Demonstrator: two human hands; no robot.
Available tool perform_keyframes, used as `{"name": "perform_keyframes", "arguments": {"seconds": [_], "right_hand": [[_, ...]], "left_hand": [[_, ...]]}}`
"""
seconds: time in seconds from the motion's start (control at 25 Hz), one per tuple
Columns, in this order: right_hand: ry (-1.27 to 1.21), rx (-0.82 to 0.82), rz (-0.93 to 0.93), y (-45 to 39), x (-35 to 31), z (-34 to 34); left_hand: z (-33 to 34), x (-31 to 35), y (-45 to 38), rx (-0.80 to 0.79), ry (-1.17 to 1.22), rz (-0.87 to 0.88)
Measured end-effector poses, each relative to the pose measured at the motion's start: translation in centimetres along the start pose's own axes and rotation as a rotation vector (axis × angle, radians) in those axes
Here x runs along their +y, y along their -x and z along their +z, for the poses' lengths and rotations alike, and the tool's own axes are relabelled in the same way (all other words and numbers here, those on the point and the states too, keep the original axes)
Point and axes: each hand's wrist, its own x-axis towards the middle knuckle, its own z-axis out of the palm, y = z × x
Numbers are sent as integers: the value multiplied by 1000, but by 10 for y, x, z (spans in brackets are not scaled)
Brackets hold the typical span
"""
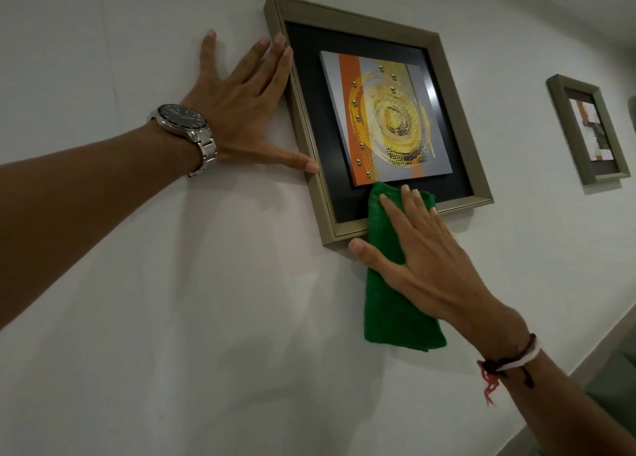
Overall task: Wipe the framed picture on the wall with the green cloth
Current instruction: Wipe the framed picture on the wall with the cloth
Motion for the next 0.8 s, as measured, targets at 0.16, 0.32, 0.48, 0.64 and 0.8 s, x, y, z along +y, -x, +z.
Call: {"name": "perform_keyframes", "arguments": {"seconds": [0.16, 0.32, 0.48, 0.64, 0.8], "right_hand": [[-39, -17, -133, 4, -28, 8], [-28, -8, -206, 3, -34, 11], [41, -1, -172, 2, 2, 8], [-34, 35, -44, -5, 22, 0], [-118, -16, -137, 11, -15, 6]], "left_hand": [[-2, 2, 0, -5, -2, -3], [0, 0, -1, 2, -16, -1], [0, 0, 1, 0, -21, -4], [-2, 1, 0, -11, 7, -2], [-3, 2, 1, -15, 5, -2]]}}
